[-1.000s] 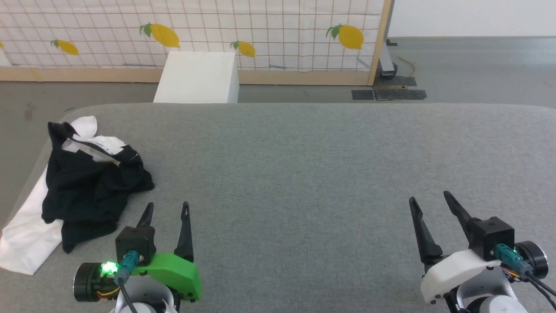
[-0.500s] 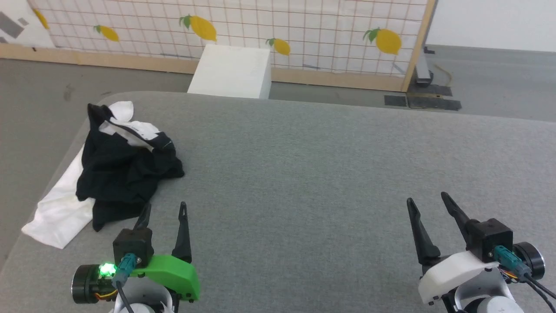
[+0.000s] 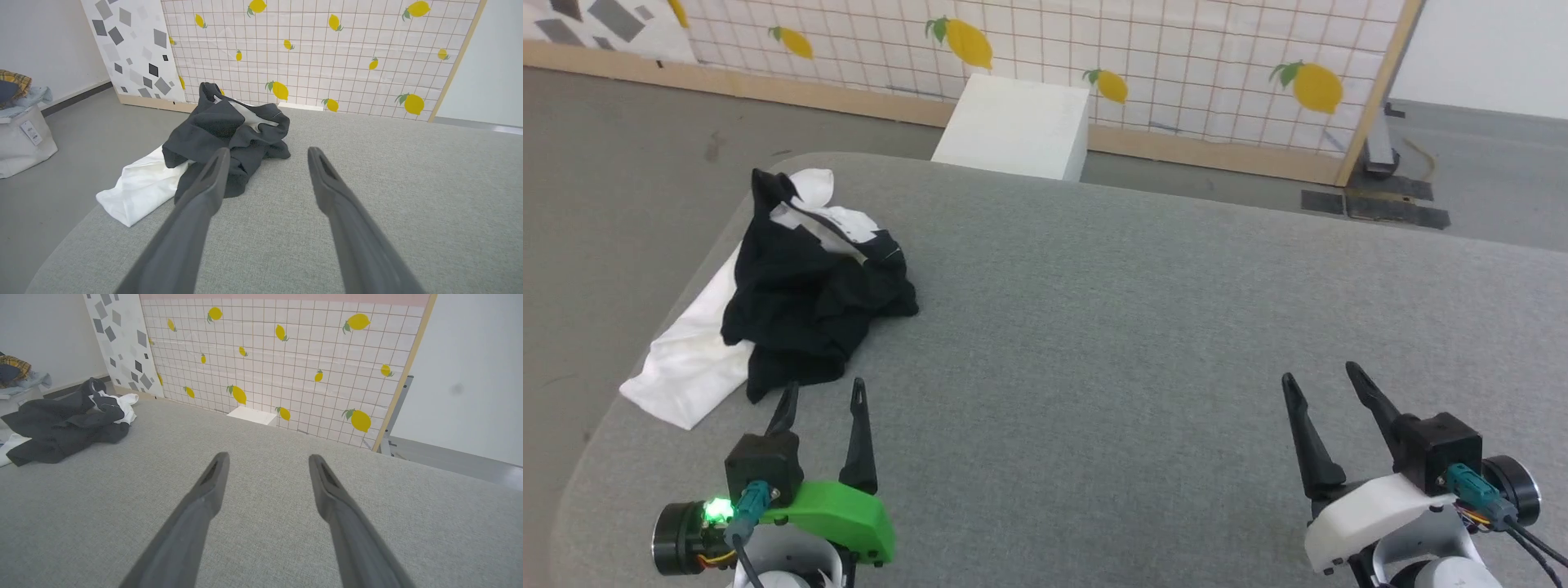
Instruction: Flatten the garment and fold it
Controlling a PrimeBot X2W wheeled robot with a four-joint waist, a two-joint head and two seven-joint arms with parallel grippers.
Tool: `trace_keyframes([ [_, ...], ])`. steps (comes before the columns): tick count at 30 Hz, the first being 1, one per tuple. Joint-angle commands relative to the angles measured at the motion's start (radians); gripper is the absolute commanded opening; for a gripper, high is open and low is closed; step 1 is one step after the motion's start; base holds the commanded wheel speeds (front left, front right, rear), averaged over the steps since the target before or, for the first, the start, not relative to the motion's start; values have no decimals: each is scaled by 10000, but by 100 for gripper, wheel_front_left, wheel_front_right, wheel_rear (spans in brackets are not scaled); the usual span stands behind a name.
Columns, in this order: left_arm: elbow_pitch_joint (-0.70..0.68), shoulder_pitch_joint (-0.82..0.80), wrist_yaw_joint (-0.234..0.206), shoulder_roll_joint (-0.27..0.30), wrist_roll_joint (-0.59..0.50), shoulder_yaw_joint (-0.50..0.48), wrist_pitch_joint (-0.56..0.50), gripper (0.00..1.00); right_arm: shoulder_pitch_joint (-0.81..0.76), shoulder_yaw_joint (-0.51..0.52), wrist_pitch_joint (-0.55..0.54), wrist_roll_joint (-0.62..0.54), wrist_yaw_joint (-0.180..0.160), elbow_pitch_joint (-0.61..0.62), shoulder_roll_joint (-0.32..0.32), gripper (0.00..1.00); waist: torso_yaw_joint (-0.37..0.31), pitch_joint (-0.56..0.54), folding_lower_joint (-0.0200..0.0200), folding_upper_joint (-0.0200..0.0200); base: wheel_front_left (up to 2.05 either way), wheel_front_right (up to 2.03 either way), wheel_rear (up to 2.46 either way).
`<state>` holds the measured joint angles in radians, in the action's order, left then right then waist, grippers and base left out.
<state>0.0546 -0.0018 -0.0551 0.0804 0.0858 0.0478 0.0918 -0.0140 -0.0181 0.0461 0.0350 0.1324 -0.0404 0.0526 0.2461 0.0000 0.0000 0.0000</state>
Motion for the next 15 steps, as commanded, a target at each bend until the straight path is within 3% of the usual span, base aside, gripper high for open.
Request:
trace_keyframes([
  [1,47,-79,-97,94,74,39,133,100,213,-20,126,49,-6,-52,-10,100,185,3,0,0,0,0,0],
  [15,217,-97,-340,198,344,139,421,100,319,-86,273,163,-8,-185,-12,100,996,60,0,0,0,0,0],
])
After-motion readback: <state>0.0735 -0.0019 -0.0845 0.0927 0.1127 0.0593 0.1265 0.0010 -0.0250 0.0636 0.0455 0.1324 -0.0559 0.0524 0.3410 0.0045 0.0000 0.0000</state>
